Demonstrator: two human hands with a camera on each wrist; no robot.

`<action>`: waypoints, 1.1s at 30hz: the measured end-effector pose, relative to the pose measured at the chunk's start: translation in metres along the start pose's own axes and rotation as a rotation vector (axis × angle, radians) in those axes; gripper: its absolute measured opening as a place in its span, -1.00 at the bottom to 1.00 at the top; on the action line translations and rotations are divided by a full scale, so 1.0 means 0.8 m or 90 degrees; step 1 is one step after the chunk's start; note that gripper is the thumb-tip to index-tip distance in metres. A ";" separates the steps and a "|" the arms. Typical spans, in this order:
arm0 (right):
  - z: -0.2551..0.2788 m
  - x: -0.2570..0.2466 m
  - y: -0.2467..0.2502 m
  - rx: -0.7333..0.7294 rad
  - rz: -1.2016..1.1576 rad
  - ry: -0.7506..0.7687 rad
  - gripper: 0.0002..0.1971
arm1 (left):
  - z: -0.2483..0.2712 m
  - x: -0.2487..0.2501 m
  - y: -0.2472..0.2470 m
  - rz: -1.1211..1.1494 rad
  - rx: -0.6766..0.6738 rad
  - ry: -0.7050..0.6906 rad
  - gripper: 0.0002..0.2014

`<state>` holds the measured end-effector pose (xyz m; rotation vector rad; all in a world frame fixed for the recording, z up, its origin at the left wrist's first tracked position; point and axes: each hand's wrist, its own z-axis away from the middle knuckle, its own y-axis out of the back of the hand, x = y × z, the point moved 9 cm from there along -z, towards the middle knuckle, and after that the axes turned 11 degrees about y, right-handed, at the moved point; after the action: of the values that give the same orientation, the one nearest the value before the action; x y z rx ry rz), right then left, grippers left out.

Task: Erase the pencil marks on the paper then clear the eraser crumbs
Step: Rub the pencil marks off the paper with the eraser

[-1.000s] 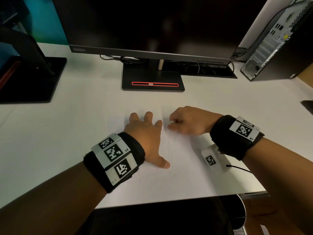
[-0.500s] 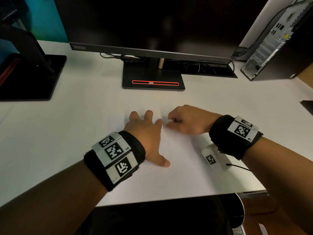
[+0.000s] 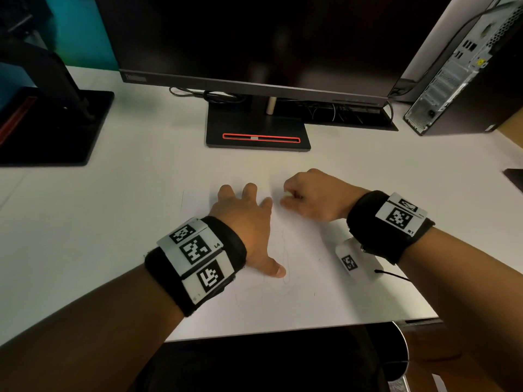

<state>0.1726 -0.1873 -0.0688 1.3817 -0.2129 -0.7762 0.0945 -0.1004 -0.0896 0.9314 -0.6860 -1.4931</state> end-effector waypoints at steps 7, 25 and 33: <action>0.006 0.012 0.001 0.000 -0.013 -0.022 -0.58 | 0.000 0.000 -0.001 0.007 -0.001 0.000 0.27; 0.006 0.011 0.001 0.008 -0.006 -0.023 -0.59 | 0.000 -0.002 -0.003 0.008 0.007 -0.001 0.27; 0.017 0.020 0.003 -0.015 0.011 -0.020 -0.58 | -0.001 -0.001 -0.004 0.009 0.007 -0.007 0.29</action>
<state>0.1780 -0.2075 -0.0682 1.3446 -0.2382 -0.7845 0.0933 -0.0988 -0.0925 0.9259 -0.7077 -1.4840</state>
